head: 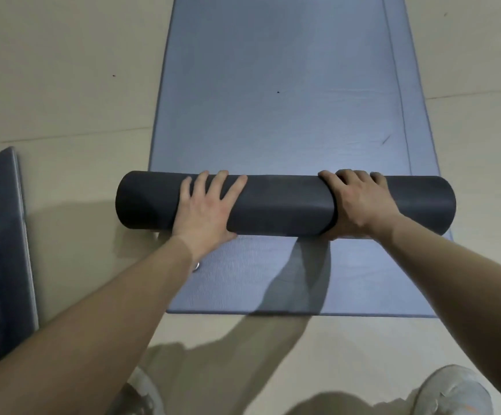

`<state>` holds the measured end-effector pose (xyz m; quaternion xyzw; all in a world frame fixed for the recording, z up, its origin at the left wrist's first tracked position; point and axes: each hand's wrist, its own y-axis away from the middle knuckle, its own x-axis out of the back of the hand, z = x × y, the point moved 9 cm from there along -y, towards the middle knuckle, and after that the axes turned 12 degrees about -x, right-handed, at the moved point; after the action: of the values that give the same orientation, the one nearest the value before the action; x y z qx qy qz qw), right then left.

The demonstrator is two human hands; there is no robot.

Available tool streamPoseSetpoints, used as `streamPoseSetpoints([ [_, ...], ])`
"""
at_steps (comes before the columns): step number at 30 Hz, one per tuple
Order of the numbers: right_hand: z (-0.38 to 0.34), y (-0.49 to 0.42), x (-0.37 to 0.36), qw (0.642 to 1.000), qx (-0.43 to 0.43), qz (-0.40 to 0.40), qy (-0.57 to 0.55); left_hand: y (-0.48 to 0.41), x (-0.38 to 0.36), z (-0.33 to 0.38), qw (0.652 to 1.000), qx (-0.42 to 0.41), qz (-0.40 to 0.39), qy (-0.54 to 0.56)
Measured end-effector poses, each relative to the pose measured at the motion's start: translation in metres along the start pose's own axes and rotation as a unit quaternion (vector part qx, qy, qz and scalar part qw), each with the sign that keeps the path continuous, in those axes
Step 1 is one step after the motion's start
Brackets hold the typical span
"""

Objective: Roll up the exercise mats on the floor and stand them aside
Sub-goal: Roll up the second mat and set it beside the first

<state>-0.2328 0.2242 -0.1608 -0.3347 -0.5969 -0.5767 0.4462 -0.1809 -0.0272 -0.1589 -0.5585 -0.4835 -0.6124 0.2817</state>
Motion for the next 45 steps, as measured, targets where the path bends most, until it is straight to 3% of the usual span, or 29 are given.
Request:
streamPoseSetpoints([
  [3, -0.006, 0.004, 0.009, 0.999, -0.005, -0.035, 0.007, -0.007, 0.010, -0.008, 1.000, -0.010, 0.001, 0.012],
  [8, -0.015, 0.071, -0.017, 0.989, 0.006, -0.147, 0.005, 0.054, 0.002, 0.025, 0.990, -0.049, -0.107, 0.073],
  [11, -0.023, 0.126, -0.034, 0.998, -0.003, -0.067, 0.003, 0.070, -0.002, 0.037, 0.980, -0.070, -0.152, 0.105],
  [14, -0.030, 0.145, -0.046, 1.000, -0.016, 0.014, 0.011, 0.055, 0.003, 0.024, 0.965, -0.039, -0.186, 0.180],
  [15, -0.031, 0.138, -0.046, 1.000, -0.011, 0.009, 0.012, 0.055, 0.007, 0.019, 0.967, -0.019, -0.172, 0.189],
  [18, -0.026, 0.094, -0.024, 1.000, -0.001, -0.012, -0.012, 0.079, 0.021, 0.011, 0.983, 0.068, -0.035, 0.170],
  [21, -0.028, 0.075, -0.006, 0.998, 0.009, -0.055, -0.024, 0.098, 0.005, 0.029, 0.991, 0.053, -0.068, 0.106],
  [25, -0.026, 0.098, -0.005, 0.996, -0.021, 0.088, -0.020, 0.039, 0.005, -0.001, 0.990, 0.062, -0.065, 0.109],
  [28, -0.022, 0.076, -0.025, 0.997, -0.025, 0.070, 0.032, 0.001, 0.011, -0.023, 0.987, 0.040, -0.088, 0.129],
  [31, -0.015, 0.029, -0.009, 0.995, -0.032, 0.084, 0.037, -0.005, 0.010, -0.015, 0.997, 0.004, -0.045, 0.055],
  [33, -0.015, 0.003, 0.004, 0.997, -0.007, 0.066, 0.047, -0.012, 0.010, -0.013, 1.000, -0.006, -0.011, 0.009],
  [36, -0.012, -0.013, 0.020, 0.999, 0.019, 0.034, 0.035, -0.032, 0.026, -0.023, 0.999, -0.019, 0.011, 0.023],
  [41, -0.024, 0.033, 0.008, 0.997, 0.042, -0.064, 0.023, 0.010, 0.022, -0.002, 0.994, -0.046, -0.086, 0.056],
  [43, -0.026, 0.063, -0.009, 0.990, 0.057, -0.132, 0.014, 0.041, 0.010, 0.016, 0.982, -0.062, -0.147, 0.097],
  [45, -0.027, 0.096, -0.021, 0.987, 0.060, -0.148, -0.004, 0.068, 0.001, 0.030, 0.969, -0.071, -0.197, 0.134],
])
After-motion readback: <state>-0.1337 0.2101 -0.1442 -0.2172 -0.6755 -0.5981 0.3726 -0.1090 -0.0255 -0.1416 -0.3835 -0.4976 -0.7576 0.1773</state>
